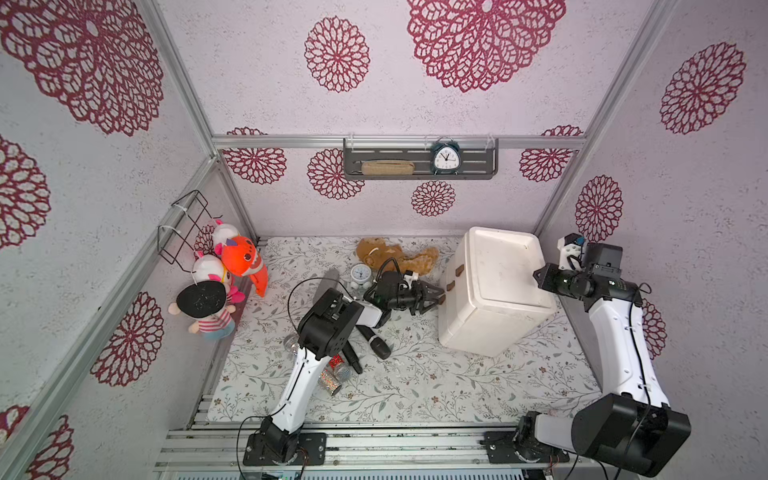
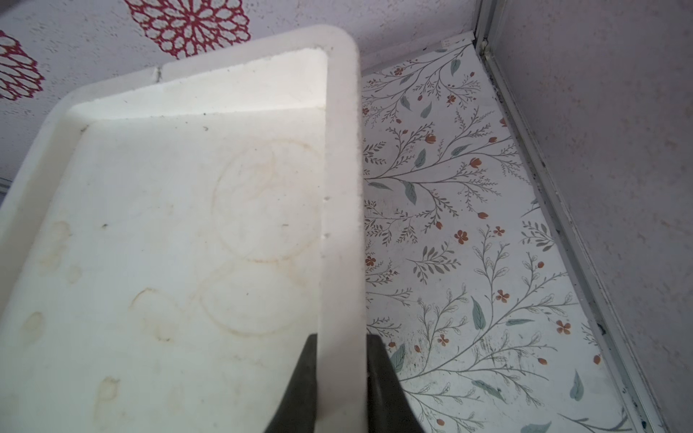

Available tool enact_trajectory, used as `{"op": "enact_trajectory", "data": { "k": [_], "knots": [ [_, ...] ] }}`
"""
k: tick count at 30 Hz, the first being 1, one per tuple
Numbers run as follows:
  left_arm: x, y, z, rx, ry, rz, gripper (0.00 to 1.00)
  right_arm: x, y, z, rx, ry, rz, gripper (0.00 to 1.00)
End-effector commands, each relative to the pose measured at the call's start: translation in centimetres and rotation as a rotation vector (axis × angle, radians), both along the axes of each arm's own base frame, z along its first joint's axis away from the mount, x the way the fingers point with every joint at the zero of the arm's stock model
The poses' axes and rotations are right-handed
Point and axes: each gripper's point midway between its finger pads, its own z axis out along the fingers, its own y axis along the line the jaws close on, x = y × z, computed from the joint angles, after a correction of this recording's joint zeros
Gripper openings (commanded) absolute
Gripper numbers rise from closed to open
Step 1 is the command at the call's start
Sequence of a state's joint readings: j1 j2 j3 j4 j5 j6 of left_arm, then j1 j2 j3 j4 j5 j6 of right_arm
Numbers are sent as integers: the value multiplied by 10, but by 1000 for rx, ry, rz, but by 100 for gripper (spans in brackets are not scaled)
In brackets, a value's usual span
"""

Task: Take the microphone out of the drawer
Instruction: Open the drawer in the storage box.

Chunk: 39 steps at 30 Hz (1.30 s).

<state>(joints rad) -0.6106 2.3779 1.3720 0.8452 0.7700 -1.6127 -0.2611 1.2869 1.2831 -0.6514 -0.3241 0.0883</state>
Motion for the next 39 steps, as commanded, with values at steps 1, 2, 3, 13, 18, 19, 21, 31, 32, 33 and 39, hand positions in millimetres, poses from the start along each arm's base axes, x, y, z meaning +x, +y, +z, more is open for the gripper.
{"op": "enact_trajectory", "data": {
  "k": [1,2,3,13,18,19,21,31,32,33,39],
  "knots": [
    [-7,-12,18,-56,-27,-32,50,3,32,-28,200,63,69,0],
    [-8,-12,20,-59,-29,-32,50,3,32,-28,202,63,69,0],
    [-10,-14,20,-56,-29,-36,49,3,33,-28,203,61,69,0],
    [-12,-16,28,-53,-44,-41,25,5,33,-24,204,52,74,0],
    [-11,-16,29,-51,-48,-39,14,5,34,-23,207,44,80,0],
    [-11,-16,31,-52,-50,-39,11,5,35,-22,205,41,83,0],
    [-11,-15,32,-50,-54,-35,6,5,35,-21,198,37,81,0],
    [-21,11,29,75,-63,-6,0,6,18,-7,62,-8,-3,0],
    [-22,14,29,83,-62,-7,0,6,17,-4,43,-17,-6,0],
    [-23,17,28,93,-56,-7,0,6,17,-1,27,-26,-4,0],
    [-34,37,18,159,-38,0,0,7,28,17,-101,-75,24,0]
  ]
}}
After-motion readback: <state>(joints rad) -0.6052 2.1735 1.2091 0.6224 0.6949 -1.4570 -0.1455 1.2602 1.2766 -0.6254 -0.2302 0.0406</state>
